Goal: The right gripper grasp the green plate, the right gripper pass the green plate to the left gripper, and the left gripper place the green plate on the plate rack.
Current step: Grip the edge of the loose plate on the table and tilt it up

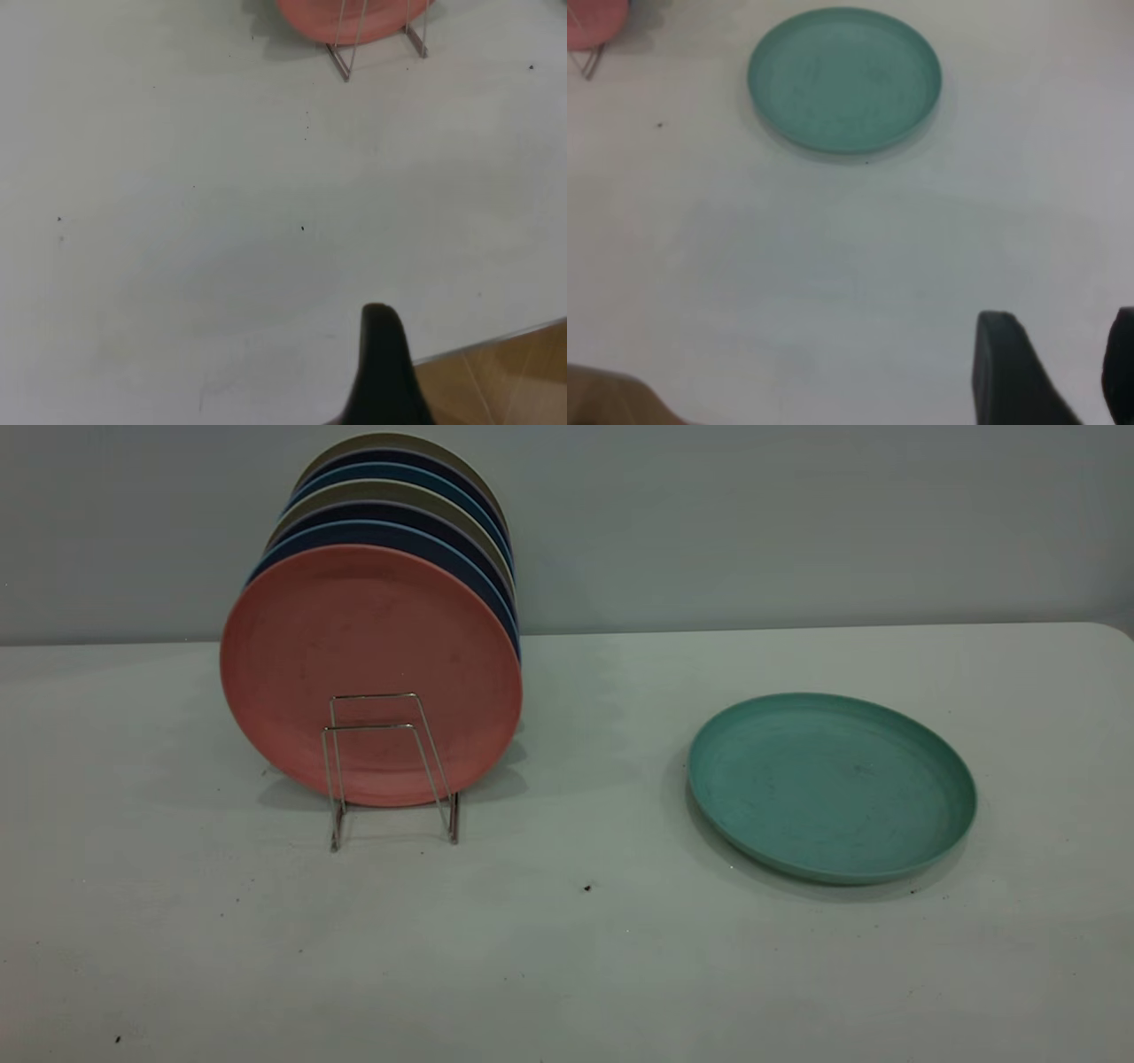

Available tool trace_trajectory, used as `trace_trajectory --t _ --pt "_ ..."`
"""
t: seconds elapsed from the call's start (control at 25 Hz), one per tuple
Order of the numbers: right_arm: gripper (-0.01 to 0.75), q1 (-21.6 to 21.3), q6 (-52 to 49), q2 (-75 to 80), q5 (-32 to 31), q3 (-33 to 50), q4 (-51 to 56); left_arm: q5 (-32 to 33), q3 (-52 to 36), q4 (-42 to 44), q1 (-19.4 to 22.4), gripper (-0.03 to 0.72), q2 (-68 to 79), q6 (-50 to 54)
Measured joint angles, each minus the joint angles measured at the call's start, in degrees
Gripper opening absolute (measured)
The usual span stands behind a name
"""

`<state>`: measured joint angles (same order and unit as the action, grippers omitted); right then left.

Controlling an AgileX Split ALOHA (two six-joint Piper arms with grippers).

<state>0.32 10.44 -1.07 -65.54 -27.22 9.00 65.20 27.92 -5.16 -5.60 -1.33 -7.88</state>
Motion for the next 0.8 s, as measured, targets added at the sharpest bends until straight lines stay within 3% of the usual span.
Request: trace_trajectory --t 0.8 --pt "0.273 0.0 0.0 0.0 0.0 0.0 0.96 0.0 0.0 0.07 0.0 0.503 0.0 -0.06"
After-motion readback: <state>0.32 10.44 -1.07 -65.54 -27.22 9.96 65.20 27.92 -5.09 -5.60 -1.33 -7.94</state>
